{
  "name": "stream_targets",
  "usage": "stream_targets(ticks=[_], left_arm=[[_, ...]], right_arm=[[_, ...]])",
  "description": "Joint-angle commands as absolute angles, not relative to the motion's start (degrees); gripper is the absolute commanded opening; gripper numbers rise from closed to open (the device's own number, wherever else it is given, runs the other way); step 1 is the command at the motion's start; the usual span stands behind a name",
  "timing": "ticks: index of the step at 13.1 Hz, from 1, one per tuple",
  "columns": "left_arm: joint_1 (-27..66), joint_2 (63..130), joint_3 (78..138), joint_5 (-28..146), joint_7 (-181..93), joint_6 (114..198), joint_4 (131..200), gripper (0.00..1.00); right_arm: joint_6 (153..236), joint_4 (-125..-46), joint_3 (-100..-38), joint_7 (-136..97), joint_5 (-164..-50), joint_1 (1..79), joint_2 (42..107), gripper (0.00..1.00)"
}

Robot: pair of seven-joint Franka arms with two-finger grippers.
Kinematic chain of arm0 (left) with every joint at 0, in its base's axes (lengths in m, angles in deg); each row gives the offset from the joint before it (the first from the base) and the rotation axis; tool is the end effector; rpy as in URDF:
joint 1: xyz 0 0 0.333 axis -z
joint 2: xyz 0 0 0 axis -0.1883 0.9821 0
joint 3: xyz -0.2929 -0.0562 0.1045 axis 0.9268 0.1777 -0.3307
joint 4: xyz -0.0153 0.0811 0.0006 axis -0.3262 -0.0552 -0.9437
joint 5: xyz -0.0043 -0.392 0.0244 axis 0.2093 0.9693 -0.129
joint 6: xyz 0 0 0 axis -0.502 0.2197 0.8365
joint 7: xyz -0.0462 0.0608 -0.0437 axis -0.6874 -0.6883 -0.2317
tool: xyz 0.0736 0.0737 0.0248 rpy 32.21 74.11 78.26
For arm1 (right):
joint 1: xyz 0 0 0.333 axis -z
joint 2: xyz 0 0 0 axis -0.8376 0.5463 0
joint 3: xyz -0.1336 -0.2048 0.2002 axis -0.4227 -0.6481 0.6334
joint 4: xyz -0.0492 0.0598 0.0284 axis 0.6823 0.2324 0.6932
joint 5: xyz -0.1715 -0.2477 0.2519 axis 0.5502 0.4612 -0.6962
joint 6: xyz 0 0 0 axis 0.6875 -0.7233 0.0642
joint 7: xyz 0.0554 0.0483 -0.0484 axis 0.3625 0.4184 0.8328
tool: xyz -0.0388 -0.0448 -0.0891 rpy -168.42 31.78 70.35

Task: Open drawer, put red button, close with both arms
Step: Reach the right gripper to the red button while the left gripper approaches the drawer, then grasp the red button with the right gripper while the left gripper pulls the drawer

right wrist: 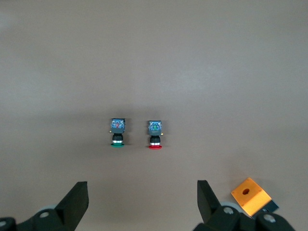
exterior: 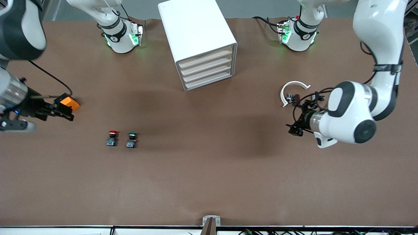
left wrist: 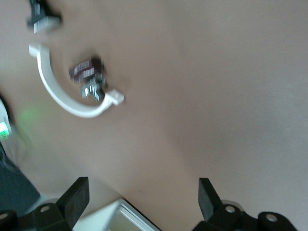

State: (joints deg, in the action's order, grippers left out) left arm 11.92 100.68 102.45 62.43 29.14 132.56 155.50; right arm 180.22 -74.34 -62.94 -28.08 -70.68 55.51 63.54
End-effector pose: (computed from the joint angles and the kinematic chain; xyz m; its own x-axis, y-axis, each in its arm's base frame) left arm 0.6189 -0.1572 0.3240 0.2565 0.8968 -0.3606 0.8454 -0.3890 -0.3661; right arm 0.6315 0.0232 0.5263 0.9996 -0.0282 0.0050 -0.0281 -0.9994 -0.0183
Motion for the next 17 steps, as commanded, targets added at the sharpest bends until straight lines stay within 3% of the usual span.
stream_targets(ticks=[1,4,10,17], left_arm=[[14.88,104.77,102.42,66.09,44.1,132.5,154.37,1.0],[19.63,109.17,102.42,69.25,61.86,132.5,152.88,1.0],[25.52,113.48,102.42,90.85,68.41,130.48,153.41,1.0],[34.49,116.83,102.42,100.03,78.69,127.94,153.14,1.0]], right_arm=[[184.39,-73.18,-62.99,-28.21,-69.88,55.04,70.8,1.0],[188.09,-73.87,-63.08,-28.12,-69.88,55.48,77.74,1.0],[205.13,-79.59,-63.25,-28.03,-68.65,56.09,86.37,1.0],[205.85,-84.95,-63.25,-27.33,-68.65,55.92,87.44,1.0]])
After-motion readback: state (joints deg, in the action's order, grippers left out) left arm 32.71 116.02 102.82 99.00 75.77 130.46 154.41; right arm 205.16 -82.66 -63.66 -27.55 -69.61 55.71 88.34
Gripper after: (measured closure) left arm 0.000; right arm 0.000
